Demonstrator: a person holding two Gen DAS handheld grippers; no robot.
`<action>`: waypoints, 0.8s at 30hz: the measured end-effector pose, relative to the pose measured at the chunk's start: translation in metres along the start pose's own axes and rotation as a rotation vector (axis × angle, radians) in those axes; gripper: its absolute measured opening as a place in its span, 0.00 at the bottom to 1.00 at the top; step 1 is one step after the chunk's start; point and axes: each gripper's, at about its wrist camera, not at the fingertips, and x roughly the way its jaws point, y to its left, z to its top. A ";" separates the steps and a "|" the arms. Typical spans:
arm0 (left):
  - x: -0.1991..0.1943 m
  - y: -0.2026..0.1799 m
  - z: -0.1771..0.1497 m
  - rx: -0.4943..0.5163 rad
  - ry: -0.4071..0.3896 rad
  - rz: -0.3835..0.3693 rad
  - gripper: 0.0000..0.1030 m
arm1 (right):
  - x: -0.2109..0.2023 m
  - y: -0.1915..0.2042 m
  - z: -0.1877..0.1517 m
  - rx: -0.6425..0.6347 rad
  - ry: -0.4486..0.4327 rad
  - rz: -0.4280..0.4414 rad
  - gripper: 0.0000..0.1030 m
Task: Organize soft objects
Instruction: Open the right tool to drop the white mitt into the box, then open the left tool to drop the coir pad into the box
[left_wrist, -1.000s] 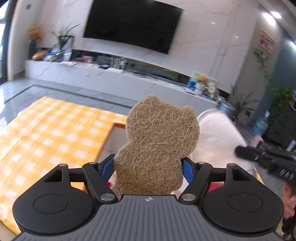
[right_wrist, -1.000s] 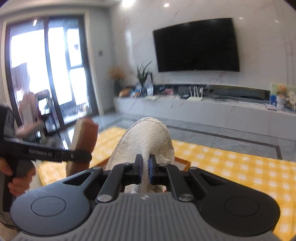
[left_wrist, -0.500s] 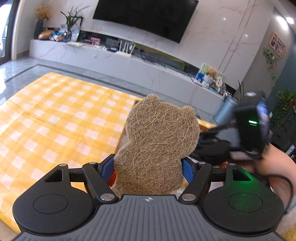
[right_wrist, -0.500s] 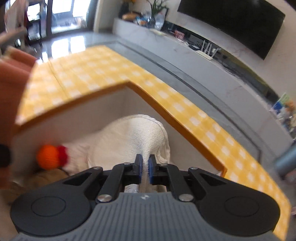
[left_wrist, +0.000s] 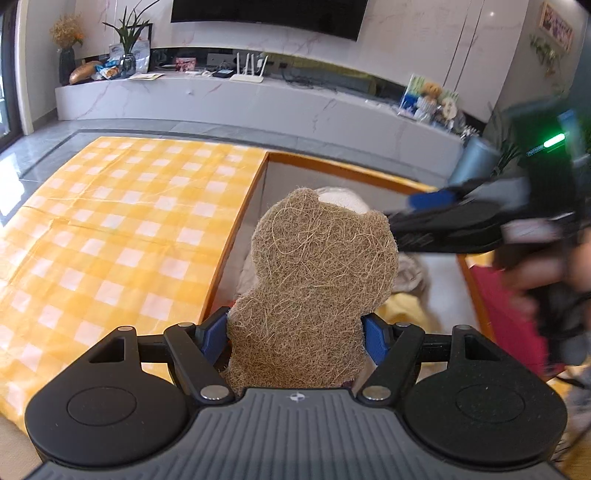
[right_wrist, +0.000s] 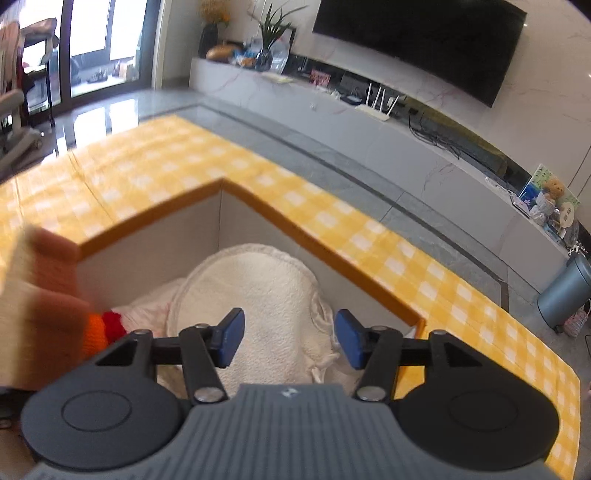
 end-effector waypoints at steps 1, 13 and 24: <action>0.002 -0.001 -0.001 -0.001 0.006 0.010 0.81 | -0.007 -0.001 0.001 0.005 -0.021 -0.007 0.55; 0.004 -0.009 0.000 -0.018 -0.036 0.029 0.94 | -0.095 -0.006 -0.018 0.067 -0.170 -0.047 0.68; -0.037 -0.044 -0.001 0.090 -0.219 0.026 0.94 | -0.164 -0.007 -0.063 0.218 -0.290 -0.150 0.94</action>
